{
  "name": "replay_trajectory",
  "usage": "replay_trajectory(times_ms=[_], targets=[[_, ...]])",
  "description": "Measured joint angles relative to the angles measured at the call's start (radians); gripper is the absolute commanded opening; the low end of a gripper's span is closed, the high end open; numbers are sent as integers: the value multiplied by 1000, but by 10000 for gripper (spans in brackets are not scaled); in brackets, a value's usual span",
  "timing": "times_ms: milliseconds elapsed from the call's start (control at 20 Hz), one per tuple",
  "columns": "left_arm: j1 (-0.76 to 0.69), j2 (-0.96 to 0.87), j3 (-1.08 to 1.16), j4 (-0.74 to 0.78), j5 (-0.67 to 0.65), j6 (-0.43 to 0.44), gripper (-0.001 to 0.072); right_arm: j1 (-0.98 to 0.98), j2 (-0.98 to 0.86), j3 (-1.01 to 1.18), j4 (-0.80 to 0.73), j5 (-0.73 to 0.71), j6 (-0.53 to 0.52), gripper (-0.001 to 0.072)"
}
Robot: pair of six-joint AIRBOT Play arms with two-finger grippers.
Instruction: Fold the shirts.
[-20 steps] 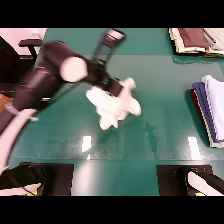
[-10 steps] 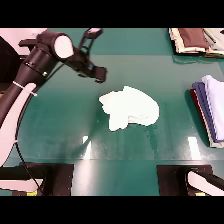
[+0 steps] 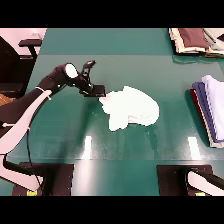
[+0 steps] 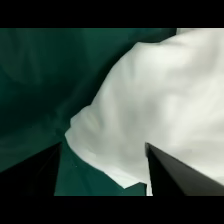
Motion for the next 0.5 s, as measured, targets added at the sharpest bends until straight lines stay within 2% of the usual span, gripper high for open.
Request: replay_trajectory(times_ms=[50, 200, 300, 400, 500], targets=[[-6, -10, -3, -12, 15, 4, 506, 0, 1, -23, 0, 7, 0, 19], [-11, -27, -3, -29, 45, 10, 31, -9, 23, -156, -1, 13, 0, 20], [-11, -32, 13, -33, 48, 15, 25, -27, 42, -296, -3, -3, 0, 37], [-10, -34, 48, -32, 27, 29, 25, -45, 51, -446, -3, -23, 0, 526], [-9, -35, 96, -19, -8, 45, 25, -51, 42, -613, -1, -50, 0, 541]])
